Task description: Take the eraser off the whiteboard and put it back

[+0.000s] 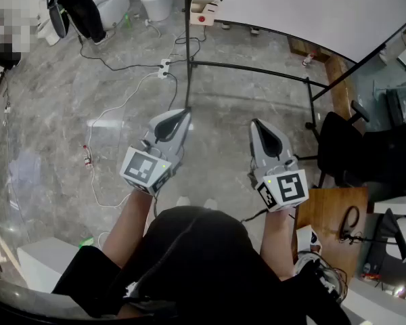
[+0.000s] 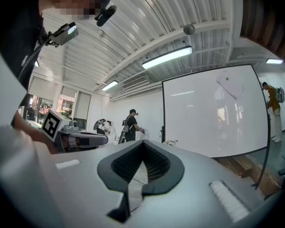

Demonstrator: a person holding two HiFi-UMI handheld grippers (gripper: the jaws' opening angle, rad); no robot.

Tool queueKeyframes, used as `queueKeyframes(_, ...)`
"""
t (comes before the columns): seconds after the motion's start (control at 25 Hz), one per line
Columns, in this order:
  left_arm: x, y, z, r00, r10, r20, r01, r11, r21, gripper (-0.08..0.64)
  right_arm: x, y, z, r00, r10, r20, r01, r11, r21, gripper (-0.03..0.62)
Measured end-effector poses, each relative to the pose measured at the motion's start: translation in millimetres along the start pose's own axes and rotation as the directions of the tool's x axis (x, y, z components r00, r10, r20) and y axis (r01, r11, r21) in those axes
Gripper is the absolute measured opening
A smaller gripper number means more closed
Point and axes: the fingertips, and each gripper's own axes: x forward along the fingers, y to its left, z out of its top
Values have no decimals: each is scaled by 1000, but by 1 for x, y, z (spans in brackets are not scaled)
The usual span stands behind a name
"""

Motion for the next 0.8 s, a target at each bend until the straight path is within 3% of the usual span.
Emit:
queueKeyframes(0.44,-6,9,0,1000,2,-1,-2,1000,3,2,5,7,0,1000,-2,-1,2,1000,-4,9)
queueKeyframes(0.56,-9,17,-3,999,22,-38,-22,1000,8,2,8,8,2,1000,-8,16,8,1000,6,9)
queueKeyframes(0.8,-18,25,-1,999,29,-34,-28,999,17,2,10,16,9,999,-7,52,6,999,34,9)
